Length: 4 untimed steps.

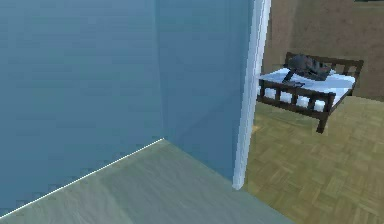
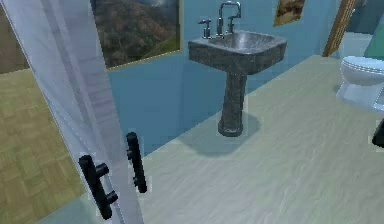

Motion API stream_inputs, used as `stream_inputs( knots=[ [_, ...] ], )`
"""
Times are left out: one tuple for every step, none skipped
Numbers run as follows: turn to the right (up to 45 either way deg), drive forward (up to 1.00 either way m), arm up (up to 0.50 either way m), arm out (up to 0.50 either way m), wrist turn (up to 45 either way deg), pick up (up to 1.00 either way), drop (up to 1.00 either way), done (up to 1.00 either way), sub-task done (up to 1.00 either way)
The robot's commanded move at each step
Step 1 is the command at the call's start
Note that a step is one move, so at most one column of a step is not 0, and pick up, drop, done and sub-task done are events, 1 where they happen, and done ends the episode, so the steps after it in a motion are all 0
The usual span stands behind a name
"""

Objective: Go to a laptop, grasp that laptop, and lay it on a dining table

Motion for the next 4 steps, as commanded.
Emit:
stream_inputs(
  knots=[
    [6.0, 0.00, 0.00, 0.00, 0.0, 0.00, 0.00, 0.00, 0.00],
    [0.0, 0.05, 0.00, 0.00, 0.0, 0.00, 0.00, 0.00, 0.00],
    [3.0, 0.00, 0.00, 0.00, 0.0, 0.00, 0.00, 0.00, 0.00],
    [0.0, 0.25, 0.00, 0.00, 0.0, 0.00, 0.00, 0.00, 0.00]
  ],
)
